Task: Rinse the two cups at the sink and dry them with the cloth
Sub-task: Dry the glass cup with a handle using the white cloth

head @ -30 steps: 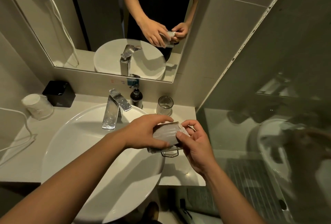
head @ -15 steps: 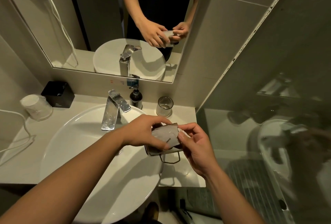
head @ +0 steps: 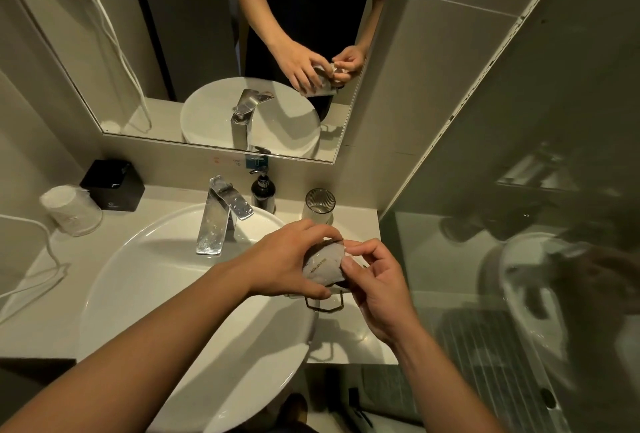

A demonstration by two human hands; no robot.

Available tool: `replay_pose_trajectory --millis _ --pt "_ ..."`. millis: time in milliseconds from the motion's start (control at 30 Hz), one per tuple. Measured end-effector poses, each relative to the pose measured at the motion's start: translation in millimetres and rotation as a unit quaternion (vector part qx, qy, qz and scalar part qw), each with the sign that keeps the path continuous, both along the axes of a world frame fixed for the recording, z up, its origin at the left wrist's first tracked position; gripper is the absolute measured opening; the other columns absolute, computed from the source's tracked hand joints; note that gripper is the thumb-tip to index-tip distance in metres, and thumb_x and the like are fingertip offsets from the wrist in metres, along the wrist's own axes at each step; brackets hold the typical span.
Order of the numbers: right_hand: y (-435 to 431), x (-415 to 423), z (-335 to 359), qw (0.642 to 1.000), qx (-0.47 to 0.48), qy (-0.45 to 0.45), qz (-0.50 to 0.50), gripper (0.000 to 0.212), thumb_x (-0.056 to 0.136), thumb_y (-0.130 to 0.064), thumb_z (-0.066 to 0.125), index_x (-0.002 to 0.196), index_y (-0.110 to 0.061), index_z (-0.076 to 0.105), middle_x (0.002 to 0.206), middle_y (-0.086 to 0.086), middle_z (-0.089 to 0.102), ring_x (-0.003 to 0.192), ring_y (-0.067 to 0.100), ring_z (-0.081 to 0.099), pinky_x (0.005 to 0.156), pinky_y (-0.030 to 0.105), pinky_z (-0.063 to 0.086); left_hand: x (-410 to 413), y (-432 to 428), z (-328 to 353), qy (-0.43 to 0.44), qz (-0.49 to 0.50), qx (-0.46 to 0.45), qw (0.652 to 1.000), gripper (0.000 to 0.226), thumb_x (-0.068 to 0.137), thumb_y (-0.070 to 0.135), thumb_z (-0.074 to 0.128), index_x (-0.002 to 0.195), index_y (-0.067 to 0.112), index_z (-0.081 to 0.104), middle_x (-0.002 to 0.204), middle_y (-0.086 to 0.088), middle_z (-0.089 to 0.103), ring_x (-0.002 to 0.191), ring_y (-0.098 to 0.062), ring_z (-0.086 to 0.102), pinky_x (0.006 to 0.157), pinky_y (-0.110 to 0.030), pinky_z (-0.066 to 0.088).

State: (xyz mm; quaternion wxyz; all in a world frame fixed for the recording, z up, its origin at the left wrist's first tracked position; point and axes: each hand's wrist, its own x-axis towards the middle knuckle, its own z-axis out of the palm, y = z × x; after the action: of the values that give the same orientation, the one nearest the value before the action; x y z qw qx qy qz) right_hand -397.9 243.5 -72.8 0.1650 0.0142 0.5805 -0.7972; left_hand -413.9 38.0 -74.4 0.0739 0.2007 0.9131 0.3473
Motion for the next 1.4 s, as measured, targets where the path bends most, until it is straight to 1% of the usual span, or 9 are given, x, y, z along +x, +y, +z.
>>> replay_pose_trajectory --millis 333,600,800,967,1067,1133,1200,1267,1400 --pt "10.9 -1.3 3.8 0.998 0.021 0.035 0.054 0.015 0.082 -0.001 0.077 0.084 -0.012 0.067 0.121 0.017 0.068 0.108 0.033 0.067 0.075 0.038 0.060 3.0 -7.7 1.1 -0.109 0.047 0.110 0.987 0.072 0.067 0.045 0.094 0.131 0.042 0.062 0.112 0.009 0.070 0.104 -0.008 0.065 0.089 -0.027 0.056" --pt "31.0 -21.1 29.5 0.997 0.009 0.065 0.046 0.019 0.080 -0.001 0.076 0.095 -0.013 0.072 0.117 0.020 0.069 0.097 0.029 0.069 0.077 0.032 0.061 4.2 -11.3 -4.2 -0.230 0.094 0.256 0.934 0.062 0.067 0.044 0.086 0.123 0.027 0.068 0.105 -0.025 0.069 0.087 -0.023 0.068 0.087 -0.050 0.059" --pt "48.9 -36.1 65.4 0.963 0.161 0.154 -0.151 0.023 0.090 0.001 0.073 0.103 -0.017 0.068 0.103 0.005 0.075 0.095 0.022 0.072 0.080 0.029 0.060 5.3 -18.9 -12.9 -0.178 0.267 0.350 0.880 0.071 0.056 0.054 0.087 0.120 0.032 0.066 0.103 -0.024 0.071 0.084 -0.024 0.068 0.074 -0.050 0.059" --pt "30.6 -31.9 86.1 0.916 0.335 0.188 -0.118 0.018 0.089 -0.012 0.077 0.091 -0.022 0.063 0.089 -0.002 0.071 0.079 0.017 0.068 0.056 0.022 0.056 2.4 -3.1 -3.8 -0.074 0.336 0.365 0.865 0.080 0.060 0.062 0.084 0.132 0.040 0.057 0.114 0.003 0.072 0.106 -0.015 0.069 0.090 -0.033 0.057" --pt "5.3 -28.6 83.5 0.919 0.343 0.165 -0.106 0.023 0.089 -0.021 0.079 0.089 -0.022 0.056 0.082 0.004 0.068 0.071 0.020 0.068 0.050 0.038 0.058 3.3 16.1 6.8 -0.053 0.323 0.391 0.860 0.069 0.062 0.059 0.083 0.125 0.051 0.054 0.118 0.010 0.071 0.110 -0.010 0.068 0.093 -0.033 0.056" --pt "-5.5 -28.5 78.8 0.909 0.363 0.170 -0.110 0.025 0.087 -0.040 0.077 0.089 -0.026 0.056 0.083 0.000 0.070 0.075 0.020 0.071 0.067 0.048 0.061 3.7 25.2 11.5 -0.048 0.316 0.413 0.853 0.069 0.063 0.057 0.083 0.125 0.049 0.054 0.120 0.011 0.071 0.111 -0.006 0.068 0.095 -0.031 0.056" --pt "-10.3 -29.6 75.9 0.942 0.278 0.156 -0.108 0.015 0.090 -0.041 0.072 0.095 -0.029 0.066 0.092 0.000 0.074 0.088 0.021 0.072 0.085 0.050 0.059 2.0 26.3 13.8 -0.053 0.326 0.440 0.835 0.074 0.063 0.058 0.083 0.130 0.043 0.054 0.123 0.005 0.070 0.113 -0.010 0.068 0.099 -0.036 0.056" --pt "-12.0 -26.3 74.7 0.979 0.138 0.129 -0.079 0.017 0.098 -0.016 0.067 0.109 -0.027 0.073 0.106 0.000 0.076 0.104 0.021 0.072 0.095 0.042 0.057 -1.0 22.2 13.8 -0.069 0.336 0.475 0.810 0.083 0.063 0.057 0.083 0.137 0.033 0.054 0.123 -0.003 0.071 0.116 -0.019 0.069 0.104 -0.047 0.056" --pt "-17.1 -14.0 72.4 0.942 0.188 0.252 -0.115 0.031 0.094 -0.001 0.070 0.110 -0.027 0.067 0.107 -0.012 0.073 0.101 0.010 0.071 0.083 0.022 0.056 -1.9 20.9 16.0 -0.093 0.332 0.500 0.795 0.079 0.070 0.046 0.083 0.140 0.023 0.054 0.118 -0.007 0.076 0.111 -0.026 0.073 0.098 -0.052 0.059"
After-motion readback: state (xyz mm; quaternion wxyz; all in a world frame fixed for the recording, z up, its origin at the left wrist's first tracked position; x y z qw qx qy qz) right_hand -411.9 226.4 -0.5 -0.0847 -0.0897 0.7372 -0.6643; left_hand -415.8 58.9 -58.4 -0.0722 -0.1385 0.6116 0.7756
